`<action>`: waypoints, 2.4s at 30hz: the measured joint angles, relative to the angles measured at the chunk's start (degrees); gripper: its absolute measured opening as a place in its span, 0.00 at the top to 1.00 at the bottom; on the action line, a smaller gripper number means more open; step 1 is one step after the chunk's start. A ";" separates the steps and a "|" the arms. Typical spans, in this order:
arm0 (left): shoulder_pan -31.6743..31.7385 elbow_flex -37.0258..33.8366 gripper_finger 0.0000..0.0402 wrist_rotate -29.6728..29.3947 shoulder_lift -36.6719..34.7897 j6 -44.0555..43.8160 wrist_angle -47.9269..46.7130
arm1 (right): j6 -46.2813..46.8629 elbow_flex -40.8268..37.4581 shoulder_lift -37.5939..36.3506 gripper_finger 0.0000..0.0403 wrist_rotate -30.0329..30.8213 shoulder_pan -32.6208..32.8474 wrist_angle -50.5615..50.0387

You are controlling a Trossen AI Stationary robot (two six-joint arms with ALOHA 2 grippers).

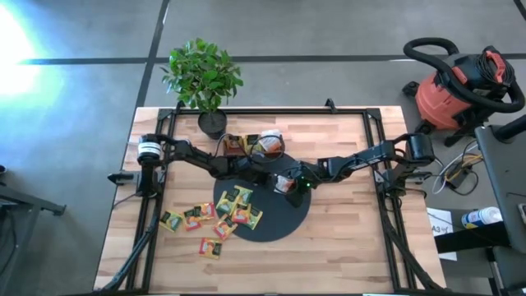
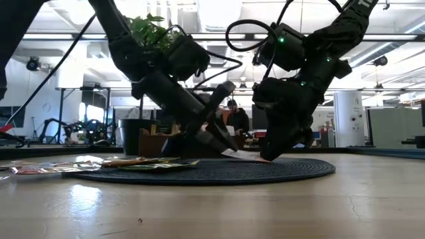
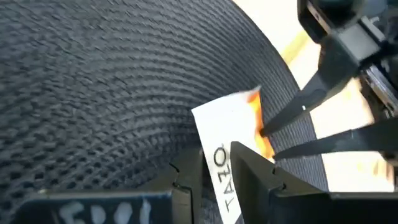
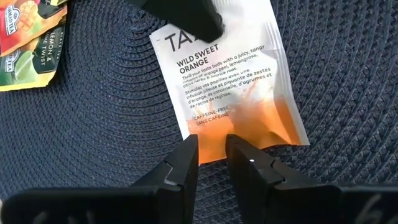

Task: Pick & Place Tea
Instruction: Put the white tea bag into the right slot of the wooden organizer

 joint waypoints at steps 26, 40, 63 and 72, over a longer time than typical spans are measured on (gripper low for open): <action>1.05 7.77 1.00 0.07 -7.66 17.17 -15.97 | -3.33 -0.08 -15.12 0.75 6.57 0.02 -1.13; 10.75 34.94 1.00 -9.93 -11.51 53.88 -62.51 | -10.05 0.01 -32.96 0.77 16.83 -0.99 -15.82; 8.52 4.60 1.00 2.47 -9.73 17.34 -28.97 | 0.41 -0.29 0.94 0.77 5.07 -5.35 10.88; 8.75 1.92 1.00 -3.33 -9.60 17.19 -25.73 | 1.20 0.03 4.92 0.81 4.07 -5.35 12.77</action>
